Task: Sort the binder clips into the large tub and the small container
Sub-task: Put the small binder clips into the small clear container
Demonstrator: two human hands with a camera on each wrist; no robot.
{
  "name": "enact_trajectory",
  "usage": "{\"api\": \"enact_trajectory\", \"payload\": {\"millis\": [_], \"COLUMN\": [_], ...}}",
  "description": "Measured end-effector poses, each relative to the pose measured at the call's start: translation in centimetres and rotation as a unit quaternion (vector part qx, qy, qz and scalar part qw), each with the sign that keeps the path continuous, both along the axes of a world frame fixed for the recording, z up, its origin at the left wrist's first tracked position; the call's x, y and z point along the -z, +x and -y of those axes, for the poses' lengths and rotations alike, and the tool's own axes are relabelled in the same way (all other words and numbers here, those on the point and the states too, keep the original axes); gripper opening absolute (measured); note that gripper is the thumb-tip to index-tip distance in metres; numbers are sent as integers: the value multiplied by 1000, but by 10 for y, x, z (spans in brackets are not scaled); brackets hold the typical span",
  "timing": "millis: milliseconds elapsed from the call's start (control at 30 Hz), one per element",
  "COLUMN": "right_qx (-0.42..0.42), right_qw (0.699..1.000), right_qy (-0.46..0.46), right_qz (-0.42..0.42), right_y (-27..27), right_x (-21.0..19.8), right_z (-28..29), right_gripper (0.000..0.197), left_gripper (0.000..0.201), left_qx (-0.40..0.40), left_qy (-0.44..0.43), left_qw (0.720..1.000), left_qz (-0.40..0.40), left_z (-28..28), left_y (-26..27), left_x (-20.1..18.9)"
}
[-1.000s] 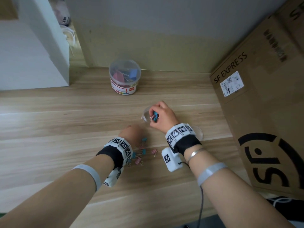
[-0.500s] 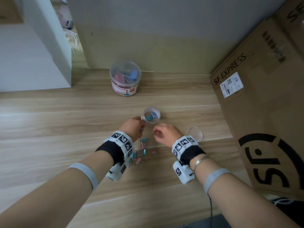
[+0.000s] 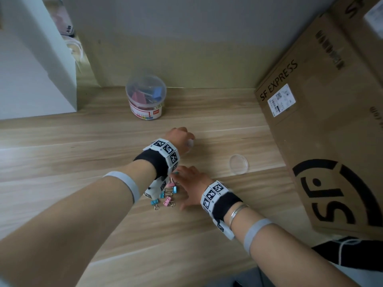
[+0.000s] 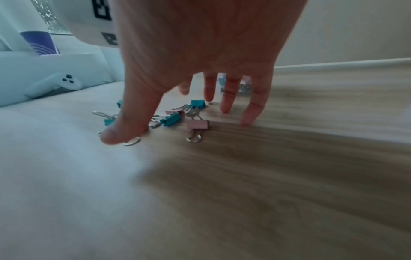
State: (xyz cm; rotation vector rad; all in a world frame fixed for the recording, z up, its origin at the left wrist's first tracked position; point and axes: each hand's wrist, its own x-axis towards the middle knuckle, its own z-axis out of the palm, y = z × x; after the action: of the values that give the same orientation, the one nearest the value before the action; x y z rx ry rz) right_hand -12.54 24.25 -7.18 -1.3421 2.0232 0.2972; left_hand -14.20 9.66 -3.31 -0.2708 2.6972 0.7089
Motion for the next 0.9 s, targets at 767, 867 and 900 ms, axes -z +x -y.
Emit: {"api": "enact_trajectory", "payload": {"millis": [767,867,900], "right_qx": [145,139,137], "right_qw": [988,988,987], "right_qy": [-39,-70,-81], "right_qz": [24,11,-1], "right_y": [8,12,11], "right_x": [-2,-4,-7], "right_z": [-5,8,13], "right_gripper": [52,51,53], "left_gripper": [39,36,37], "left_qx": [17,-10,-17], "left_qy": [-187,-99,-75], "left_qw": [955,979,983], "left_qz": [230,178,169], "left_z": [18,10,8], "left_y": [133,134,133], "left_x": [24,24,24]}}
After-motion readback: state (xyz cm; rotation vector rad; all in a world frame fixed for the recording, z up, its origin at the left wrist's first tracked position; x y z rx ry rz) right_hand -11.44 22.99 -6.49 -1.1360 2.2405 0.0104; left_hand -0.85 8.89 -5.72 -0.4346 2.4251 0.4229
